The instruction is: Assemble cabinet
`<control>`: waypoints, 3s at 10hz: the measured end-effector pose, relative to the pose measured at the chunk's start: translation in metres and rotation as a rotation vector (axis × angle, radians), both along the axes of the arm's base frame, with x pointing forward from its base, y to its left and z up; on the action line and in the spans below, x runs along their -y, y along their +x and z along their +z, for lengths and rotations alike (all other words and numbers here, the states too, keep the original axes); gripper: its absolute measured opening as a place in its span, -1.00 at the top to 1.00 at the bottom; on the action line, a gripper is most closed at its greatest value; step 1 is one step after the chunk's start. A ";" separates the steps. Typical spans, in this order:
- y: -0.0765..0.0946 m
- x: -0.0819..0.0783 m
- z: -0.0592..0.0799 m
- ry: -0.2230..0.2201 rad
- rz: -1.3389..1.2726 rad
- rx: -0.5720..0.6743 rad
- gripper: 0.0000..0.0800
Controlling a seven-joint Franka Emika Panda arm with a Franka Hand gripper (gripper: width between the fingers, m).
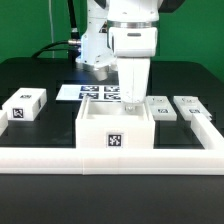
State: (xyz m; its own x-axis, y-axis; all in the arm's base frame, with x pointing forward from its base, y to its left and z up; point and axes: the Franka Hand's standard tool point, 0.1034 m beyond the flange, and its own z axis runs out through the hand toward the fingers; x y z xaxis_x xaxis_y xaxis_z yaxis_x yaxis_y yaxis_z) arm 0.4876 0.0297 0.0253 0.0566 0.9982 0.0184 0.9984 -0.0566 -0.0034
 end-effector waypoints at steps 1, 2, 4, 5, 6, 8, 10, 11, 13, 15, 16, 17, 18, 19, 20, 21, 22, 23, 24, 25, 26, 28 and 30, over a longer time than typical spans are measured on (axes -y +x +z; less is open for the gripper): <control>0.000 0.000 0.000 0.000 0.000 0.000 0.91; 0.000 0.000 0.000 0.000 0.000 0.000 0.91; 0.009 -0.010 0.000 0.008 0.014 0.011 0.91; 0.012 -0.018 0.000 0.014 0.021 0.015 0.91; 0.014 -0.029 0.001 0.018 0.010 0.018 0.91; 0.019 -0.045 0.000 0.021 0.013 0.020 0.91; 0.029 -0.062 0.000 0.023 0.024 0.024 0.91; 0.029 -0.066 0.000 0.024 0.028 0.026 0.91; 0.029 -0.065 0.000 0.023 0.026 0.025 0.91; 0.029 -0.066 0.000 0.023 0.032 0.026 0.91; 0.029 -0.070 0.000 0.022 0.048 0.027 0.91; 0.029 -0.077 0.000 0.024 0.056 0.024 0.91; 0.030 -0.081 0.001 0.021 0.063 0.014 0.91; 0.030 -0.082 0.001 0.018 0.064 0.004 0.91; 0.030 -0.084 0.000 0.017 0.058 -0.007 0.91; 0.030 -0.085 0.000 0.017 0.057 -0.009 0.91; 0.030 -0.085 0.000 0.017 0.057 -0.008 0.91; 0.030 -0.084 0.000 0.017 0.056 -0.009 0.91; 0.030 -0.084 0.000 0.017 0.056 -0.009 0.35; 0.030 -0.084 0.000 0.017 0.055 -0.009 0.35; 0.030 -0.083 0.000 0.017 0.055 -0.009 -0.14; 0.030 -0.083 0.000 0.017 0.054 -0.009 -0.80; 0.030 -0.083 0.000 0.017 0.053 -0.009 -0.96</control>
Offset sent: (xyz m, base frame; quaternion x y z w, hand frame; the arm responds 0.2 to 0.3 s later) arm 0.0218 0.0293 -0.0026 -0.0169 0.0261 -0.0493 0.9983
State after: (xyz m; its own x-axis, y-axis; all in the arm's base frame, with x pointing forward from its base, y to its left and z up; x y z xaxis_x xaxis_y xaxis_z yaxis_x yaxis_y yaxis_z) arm 0.5179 0.1123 0.0251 0.0035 0.9994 0.0348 0.9999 -0.0031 -0.0128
